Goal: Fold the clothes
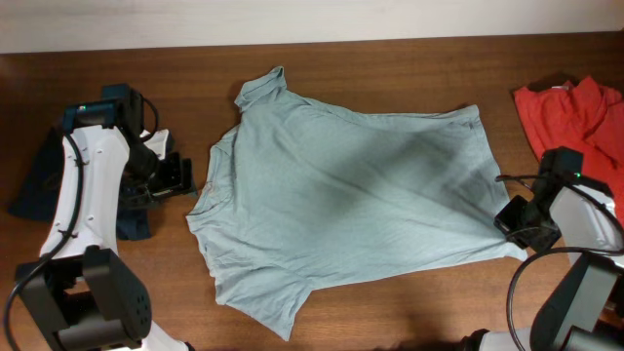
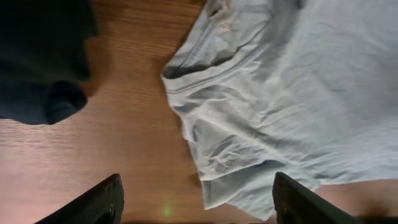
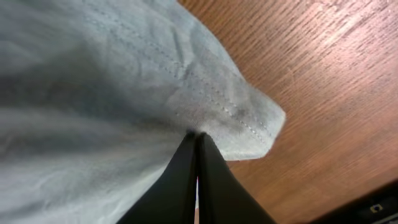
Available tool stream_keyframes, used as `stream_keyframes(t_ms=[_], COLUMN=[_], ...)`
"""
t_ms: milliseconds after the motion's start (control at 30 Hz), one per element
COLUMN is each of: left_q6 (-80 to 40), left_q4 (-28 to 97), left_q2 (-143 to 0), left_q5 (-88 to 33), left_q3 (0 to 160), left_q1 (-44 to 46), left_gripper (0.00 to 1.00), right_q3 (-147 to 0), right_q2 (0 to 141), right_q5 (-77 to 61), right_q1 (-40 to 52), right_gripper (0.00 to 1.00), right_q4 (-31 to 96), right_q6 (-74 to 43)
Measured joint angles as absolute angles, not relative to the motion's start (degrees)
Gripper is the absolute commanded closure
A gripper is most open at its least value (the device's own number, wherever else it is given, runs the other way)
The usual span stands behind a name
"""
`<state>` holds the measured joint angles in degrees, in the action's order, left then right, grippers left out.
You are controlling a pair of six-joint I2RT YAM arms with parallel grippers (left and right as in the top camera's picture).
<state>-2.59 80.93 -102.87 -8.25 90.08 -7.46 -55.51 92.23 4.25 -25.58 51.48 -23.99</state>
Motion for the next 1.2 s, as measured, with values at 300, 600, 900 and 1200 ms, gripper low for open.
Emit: stream_keyframes(t_ms=[300, 600, 900, 1200], left_q6=[-3.0, -8.7, -11.0, -12.0], left_q4=[80.2, 76.6, 73.2, 59.9], left_q2=[-102.9, -102.5, -86.6, -81.3], left_q5=[-11.5, -13.6, -14.2, -14.0], left_q3=[86.9, 74.5, 68.9, 59.8], left_q1=[-3.7, -0.8, 0.9, 2.6], left_gripper=[0.32, 0.38, 0.21, 0.51], right_q3=[-55.5, -55.6, -55.7, -55.7], right_q2=[92.2, 92.2, 92.2, 92.2], right_q5=[2.9, 0.8, -12.7, -33.2], right_q1=[-25.6, -25.6, -25.6, -25.6], right_gripper=[0.96, 0.42, 0.3, 0.3], right_q4=[51.8, 51.8, 48.7, 45.1], right_q6=[-24.0, -23.9, -16.7, -4.9])
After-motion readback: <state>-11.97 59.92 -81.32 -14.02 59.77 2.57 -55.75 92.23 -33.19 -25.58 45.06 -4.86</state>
